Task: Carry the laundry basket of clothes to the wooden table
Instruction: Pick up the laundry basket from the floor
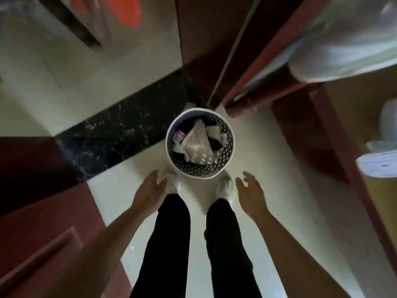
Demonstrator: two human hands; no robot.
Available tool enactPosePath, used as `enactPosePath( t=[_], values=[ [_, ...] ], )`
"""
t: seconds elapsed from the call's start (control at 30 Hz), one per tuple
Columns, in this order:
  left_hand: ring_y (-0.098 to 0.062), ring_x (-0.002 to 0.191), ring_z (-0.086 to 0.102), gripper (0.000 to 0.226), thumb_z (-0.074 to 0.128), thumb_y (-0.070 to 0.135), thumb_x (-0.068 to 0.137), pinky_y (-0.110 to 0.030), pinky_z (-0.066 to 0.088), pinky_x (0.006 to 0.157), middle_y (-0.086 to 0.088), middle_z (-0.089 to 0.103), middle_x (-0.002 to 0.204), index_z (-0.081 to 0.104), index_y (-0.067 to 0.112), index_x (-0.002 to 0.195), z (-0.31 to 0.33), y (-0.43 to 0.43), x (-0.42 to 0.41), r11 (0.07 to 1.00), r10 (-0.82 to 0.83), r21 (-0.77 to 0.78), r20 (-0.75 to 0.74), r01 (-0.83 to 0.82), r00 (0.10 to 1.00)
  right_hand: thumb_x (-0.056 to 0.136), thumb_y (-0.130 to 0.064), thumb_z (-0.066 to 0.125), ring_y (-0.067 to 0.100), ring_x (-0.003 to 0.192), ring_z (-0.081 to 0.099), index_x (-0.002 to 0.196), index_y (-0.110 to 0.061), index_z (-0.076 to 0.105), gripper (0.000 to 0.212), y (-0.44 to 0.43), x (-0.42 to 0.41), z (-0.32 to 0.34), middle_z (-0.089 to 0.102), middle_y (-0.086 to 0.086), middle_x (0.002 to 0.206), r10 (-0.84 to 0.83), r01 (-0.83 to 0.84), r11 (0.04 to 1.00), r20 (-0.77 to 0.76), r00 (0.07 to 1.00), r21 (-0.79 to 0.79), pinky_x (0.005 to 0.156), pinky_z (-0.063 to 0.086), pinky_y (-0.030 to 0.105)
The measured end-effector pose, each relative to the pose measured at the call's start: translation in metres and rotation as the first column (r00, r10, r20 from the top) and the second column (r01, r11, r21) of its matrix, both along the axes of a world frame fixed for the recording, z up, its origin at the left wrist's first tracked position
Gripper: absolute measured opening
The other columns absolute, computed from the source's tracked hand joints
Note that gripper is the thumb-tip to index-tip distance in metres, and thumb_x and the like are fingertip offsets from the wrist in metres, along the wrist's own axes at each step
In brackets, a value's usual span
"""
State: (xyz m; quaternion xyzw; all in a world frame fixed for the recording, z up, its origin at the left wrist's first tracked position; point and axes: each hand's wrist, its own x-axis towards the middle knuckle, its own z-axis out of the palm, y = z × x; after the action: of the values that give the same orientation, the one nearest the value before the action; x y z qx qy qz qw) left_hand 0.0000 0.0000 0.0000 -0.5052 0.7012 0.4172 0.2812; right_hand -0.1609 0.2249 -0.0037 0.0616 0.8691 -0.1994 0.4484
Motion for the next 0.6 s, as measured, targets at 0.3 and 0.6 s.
enactPosePath(
  t=[0.3, 0.6],
  values=[
    [-0.035, 0.132, 0.054, 0.074, 0.058, 0.027, 0.099, -0.038, 0.041, 0.105, -0.019, 0.047, 0.153, 0.019, 0.005, 0.158, -0.165, 0.011, -0.028, 0.925, 0.379, 0.006, -0.049, -0.379, 0.924, 0.098, -0.04, 0.064, 0.036, 0.145, 0.048, 0.167, -0.018, 0.004, 0.094, -0.016, 0.005, -0.168, 0.034, 0.016, 0.167, -0.272, 0.27, 0.961, -0.028, 0.962, -0.057, 0.117, 0.042, 0.052],
    [-0.03, 0.107, 0.071, 0.033, 0.052, 0.018, 0.078, -0.055, 0.059, 0.088, -0.013, 0.072, 0.114, 0.065, 0.025, 0.107, -0.196, 0.018, -0.022, 0.783, 0.621, 0.165, -0.14, -0.6, 0.771, 0.082, -0.052, 0.042, 0.033, 0.1, 0.073, 0.132, -0.032, 0.054, 0.055, -0.018, 0.012, -0.191, 0.065, -0.018, 0.084, -0.224, 0.226, 0.969, 0.032, 0.974, -0.096, 0.088, 0.06, 0.059]
  ],
)
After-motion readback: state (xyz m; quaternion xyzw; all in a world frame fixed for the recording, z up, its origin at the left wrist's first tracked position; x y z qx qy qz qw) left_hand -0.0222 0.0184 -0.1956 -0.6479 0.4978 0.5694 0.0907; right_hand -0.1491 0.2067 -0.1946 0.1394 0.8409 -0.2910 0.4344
